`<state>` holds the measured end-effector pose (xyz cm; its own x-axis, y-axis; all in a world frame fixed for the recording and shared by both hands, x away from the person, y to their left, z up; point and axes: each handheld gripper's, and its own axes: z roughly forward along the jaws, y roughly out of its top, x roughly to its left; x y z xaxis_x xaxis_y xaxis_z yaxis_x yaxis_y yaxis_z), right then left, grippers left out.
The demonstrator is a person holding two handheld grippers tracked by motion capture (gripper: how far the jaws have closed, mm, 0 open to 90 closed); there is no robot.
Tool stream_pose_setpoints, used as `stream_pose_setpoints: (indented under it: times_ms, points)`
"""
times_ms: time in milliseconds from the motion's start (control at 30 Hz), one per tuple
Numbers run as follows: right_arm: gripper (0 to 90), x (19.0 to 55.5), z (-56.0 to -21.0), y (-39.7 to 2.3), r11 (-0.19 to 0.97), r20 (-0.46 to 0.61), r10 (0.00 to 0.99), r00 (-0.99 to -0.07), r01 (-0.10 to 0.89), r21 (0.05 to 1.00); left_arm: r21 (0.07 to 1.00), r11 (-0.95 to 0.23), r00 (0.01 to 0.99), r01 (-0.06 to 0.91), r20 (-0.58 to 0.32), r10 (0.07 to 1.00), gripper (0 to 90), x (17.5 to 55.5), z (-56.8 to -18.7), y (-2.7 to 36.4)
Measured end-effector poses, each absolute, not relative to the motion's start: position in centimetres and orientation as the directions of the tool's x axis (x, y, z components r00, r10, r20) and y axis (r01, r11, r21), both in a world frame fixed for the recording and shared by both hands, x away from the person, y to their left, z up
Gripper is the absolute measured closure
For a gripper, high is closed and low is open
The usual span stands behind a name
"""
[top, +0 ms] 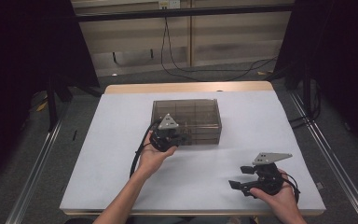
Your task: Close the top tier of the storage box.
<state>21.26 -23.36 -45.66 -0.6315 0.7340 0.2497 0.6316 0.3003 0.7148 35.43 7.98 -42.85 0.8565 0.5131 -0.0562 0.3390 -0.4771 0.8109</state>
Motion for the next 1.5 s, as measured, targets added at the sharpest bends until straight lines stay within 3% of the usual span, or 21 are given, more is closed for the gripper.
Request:
stream_pose_setpoints:
  times_ms: [933,1367,1500]
  points:
    - [24.5,21.3,-45.8,-23.4,0.306,0.247,0.733,-0.634,0.631,0.712,0.793,-0.493,0.855,0.358,-0.066,0.515,87.7,35.7,-43.3,8.1]
    - [24.5,21.3,-45.8,-23.4,0.302,0.251,0.732,-0.633,0.632,0.714,0.794,-0.506,0.868,0.338,-0.055,0.494,80.9,34.5,-42.9,9.0]
    - [24.1,21.3,-45.7,-23.4,0.295,0.253,0.734,-0.63,0.632,0.717,0.803,-0.492,0.865,0.336,-0.057,0.498,74.4,33.9,-42.6,10.0]
